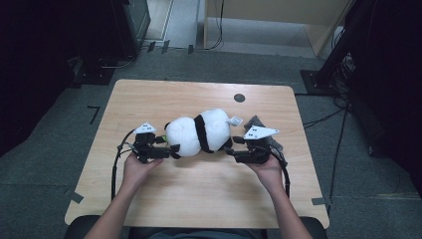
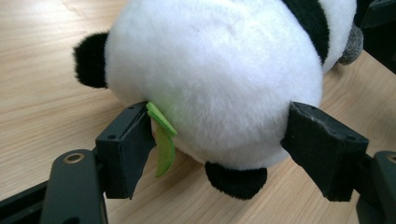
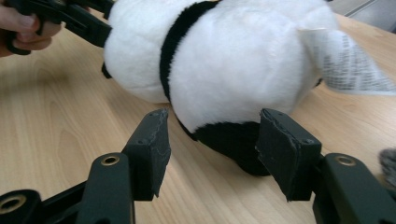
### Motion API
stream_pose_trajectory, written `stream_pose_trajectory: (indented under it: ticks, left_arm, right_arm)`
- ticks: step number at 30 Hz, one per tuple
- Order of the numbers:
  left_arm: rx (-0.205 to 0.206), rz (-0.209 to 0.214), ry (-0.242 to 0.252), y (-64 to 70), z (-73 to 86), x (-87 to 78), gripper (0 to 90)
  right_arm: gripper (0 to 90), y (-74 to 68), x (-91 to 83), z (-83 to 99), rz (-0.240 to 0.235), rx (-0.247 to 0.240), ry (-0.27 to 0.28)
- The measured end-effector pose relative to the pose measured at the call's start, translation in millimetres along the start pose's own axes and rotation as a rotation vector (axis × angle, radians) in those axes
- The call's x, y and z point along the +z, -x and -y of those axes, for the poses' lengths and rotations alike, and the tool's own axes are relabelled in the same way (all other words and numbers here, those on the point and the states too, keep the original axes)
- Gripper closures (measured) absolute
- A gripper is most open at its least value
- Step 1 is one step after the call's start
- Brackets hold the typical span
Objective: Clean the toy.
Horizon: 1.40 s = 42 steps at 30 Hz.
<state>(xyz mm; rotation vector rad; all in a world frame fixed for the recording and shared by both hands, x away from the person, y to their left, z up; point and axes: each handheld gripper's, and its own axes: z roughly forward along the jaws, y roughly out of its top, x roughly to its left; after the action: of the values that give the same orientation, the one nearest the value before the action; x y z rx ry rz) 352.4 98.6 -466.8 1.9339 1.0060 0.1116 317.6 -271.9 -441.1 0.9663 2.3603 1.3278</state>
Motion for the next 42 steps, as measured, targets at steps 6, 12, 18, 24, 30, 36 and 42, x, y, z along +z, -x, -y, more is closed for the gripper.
stream_pose_trajectory:
  ticks: [6, 12, 18, 24, 30, 36, 42]
  left_arm:
    - [0.021, -0.019, 0.027, 2.6, -1.2, -9.7, 25.0]
    - [0.029, -0.016, 0.049, 4.7, -6.5, -12.3, 25.0]
    - [0.040, -0.031, 0.030, 4.1, -8.1, -6.1, 25.0]
    - [0.047, -0.037, 0.018, 3.8, -7.6, -2.8, 25.0]
    - [0.037, -0.033, 0.013, 2.0, -7.3, -0.5, 25.0]
    - [0.042, -0.030, 0.017, 1.4, -6.9, 0.1, 24.9]
    - [0.043, -0.029, 0.021, 0.6, -6.0, 0.7, 24.8]
  right_arm:
    - [43.9, 13.5, -9.6, 3.7, 0.045, 0.024, 0.016]
    - [46.5, 30.9, -21.5, 9.3, 0.082, 0.064, 0.046]
    - [45.9, 45.8, -27.0, 16.8, 0.157, 0.075, 0.065]
    - [47.0, 59.0, -23.9, 23.4, 0.207, 0.091, 0.050]
    - [46.9, 77.1, -25.2, 33.6, 0.275, 0.128, 0.035]
    - [47.7, 91.2, -23.9, 41.8, 0.320, 0.146, 0.009]
    - [51.9, 104.9, -21.0, 51.0, 0.333, 0.195, -0.010]
